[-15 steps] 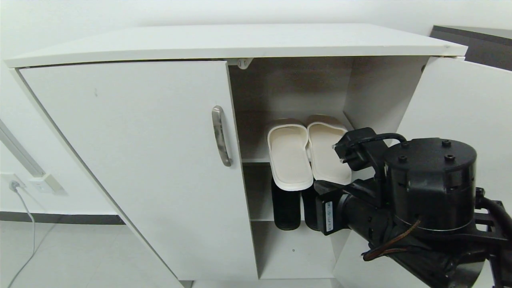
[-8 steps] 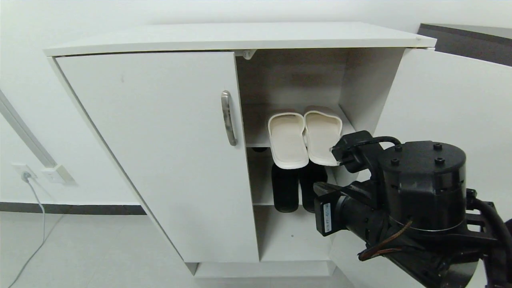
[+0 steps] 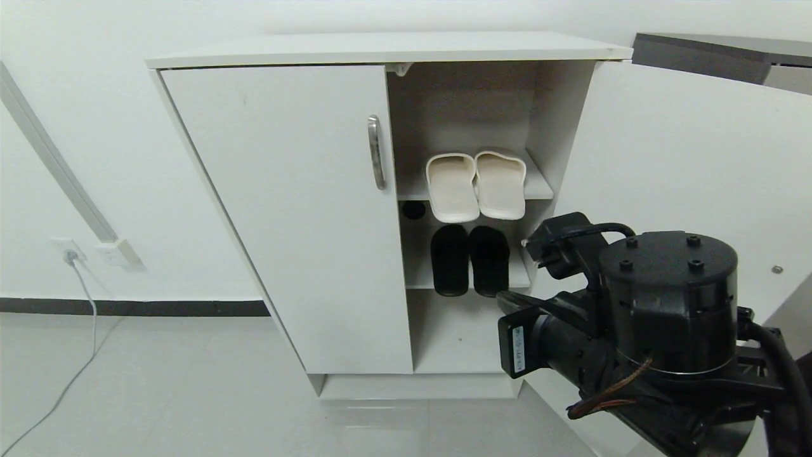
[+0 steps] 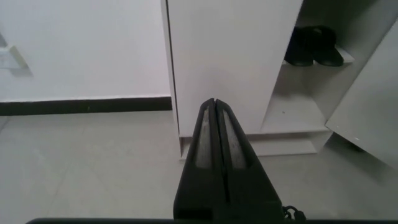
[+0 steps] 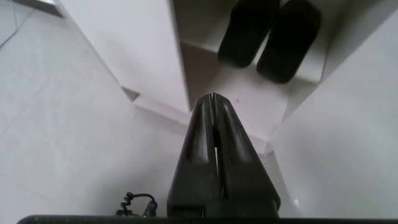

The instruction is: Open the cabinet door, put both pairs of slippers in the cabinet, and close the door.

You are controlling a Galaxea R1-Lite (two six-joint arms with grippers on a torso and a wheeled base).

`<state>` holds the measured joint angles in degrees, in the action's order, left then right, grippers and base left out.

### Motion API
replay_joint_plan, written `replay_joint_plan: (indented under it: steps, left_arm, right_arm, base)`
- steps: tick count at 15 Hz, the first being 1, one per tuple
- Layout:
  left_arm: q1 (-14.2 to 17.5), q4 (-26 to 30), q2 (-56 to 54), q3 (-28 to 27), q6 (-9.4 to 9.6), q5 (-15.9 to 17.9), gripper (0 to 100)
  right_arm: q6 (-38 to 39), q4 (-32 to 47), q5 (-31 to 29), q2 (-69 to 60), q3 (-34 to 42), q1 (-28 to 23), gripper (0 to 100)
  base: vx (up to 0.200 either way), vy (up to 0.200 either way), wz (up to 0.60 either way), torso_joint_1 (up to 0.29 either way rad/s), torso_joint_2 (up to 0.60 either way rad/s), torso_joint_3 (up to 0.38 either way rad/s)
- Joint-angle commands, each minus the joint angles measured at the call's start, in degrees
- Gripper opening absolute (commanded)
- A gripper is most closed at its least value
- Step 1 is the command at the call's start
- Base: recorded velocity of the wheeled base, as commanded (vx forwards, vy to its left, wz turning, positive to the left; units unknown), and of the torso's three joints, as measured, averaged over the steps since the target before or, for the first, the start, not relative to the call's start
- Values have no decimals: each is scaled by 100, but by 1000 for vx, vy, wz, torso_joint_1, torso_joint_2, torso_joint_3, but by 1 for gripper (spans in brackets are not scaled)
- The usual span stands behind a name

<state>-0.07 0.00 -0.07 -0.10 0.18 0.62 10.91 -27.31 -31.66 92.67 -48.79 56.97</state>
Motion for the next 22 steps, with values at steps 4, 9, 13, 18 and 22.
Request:
replay_joint_plan:
  steps: [4, 9, 13, 18, 22]
  left_arm:
    - [-1, 0, 7, 1, -1, -1, 0]
    - [-1, 0, 7, 1, -1, -1, 0]
    - [-1, 0, 7, 1, -1, -1, 0]
    - [-1, 0, 7, 1, -1, -1, 0]
    - [-1, 0, 7, 1, -1, -1, 0]
  right_arm:
    - [-142, -178, 11, 111, 177, -89, 0]
    - [-362, -363, 11, 128, 352, -89, 0]
    - [-362, -477, 11, 251, 379, -98, 0]
    - [-432, -486, 11, 304, 387, -124, 0]
    - [-441, -495, 11, 366, 396, -133, 0]
  base:
    - [-200, 0, 0, 2, 2, 6]
    - [-80, 0, 0, 1, 1, 0]
    - [0, 0, 0, 0, 0, 0]
    - [0, 0, 0, 0, 0, 0]
    - [0, 0, 0, 0, -102, -137]
